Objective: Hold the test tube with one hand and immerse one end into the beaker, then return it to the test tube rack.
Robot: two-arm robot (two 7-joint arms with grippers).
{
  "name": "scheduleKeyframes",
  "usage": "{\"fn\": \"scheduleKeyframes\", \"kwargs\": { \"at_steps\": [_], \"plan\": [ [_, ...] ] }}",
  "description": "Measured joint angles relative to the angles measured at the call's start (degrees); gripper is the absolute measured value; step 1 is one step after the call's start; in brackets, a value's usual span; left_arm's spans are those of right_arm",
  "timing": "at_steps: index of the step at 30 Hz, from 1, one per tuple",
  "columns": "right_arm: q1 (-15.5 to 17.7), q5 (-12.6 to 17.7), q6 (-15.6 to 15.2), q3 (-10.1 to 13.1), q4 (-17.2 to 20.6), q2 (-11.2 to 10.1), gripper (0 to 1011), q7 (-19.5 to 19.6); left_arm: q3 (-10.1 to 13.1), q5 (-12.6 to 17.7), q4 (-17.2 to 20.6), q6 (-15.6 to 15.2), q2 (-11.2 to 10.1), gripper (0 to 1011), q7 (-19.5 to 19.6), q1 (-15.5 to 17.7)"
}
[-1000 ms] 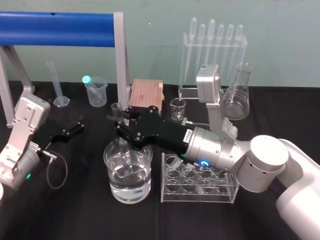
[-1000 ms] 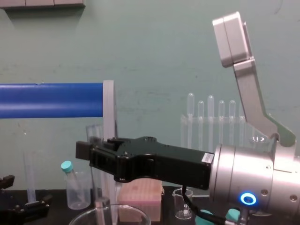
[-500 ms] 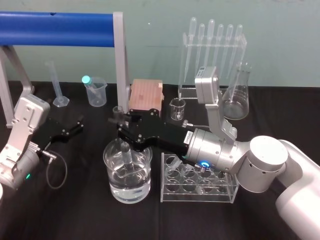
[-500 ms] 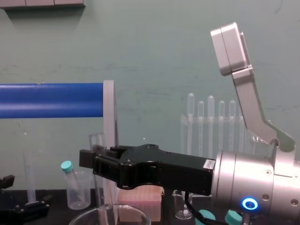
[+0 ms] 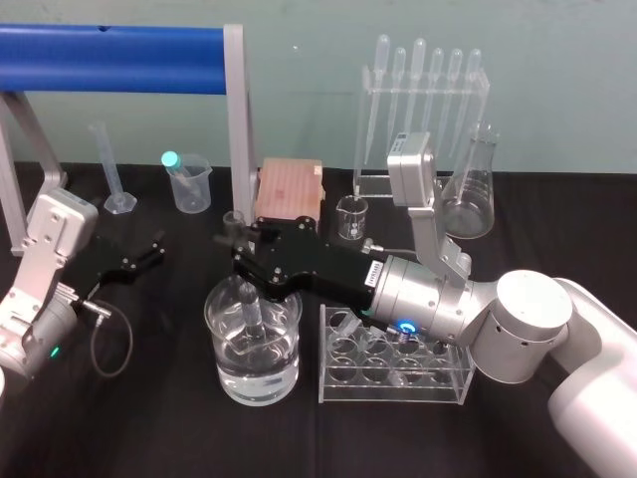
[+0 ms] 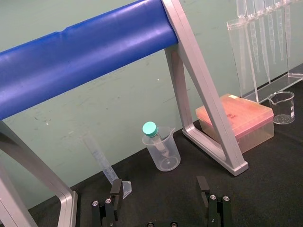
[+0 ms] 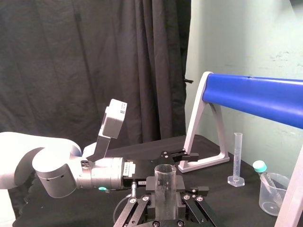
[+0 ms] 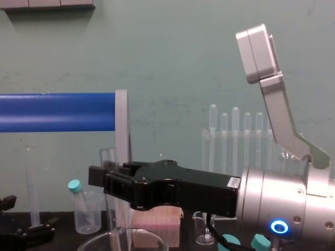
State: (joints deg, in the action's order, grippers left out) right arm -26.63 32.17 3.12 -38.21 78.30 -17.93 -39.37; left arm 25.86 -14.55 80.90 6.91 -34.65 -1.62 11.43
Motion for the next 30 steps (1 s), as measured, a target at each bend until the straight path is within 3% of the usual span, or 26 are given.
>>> {"fn": "scheduleKeyframes", "kwargs": {
  "at_steps": [30],
  "plan": [
    [0.0,0.05,0.08,0.0,0.09,-0.04,228,0.0,0.0,0.0,0.0,0.0,0.0,1000,0.0,0.0]
  ]
}}
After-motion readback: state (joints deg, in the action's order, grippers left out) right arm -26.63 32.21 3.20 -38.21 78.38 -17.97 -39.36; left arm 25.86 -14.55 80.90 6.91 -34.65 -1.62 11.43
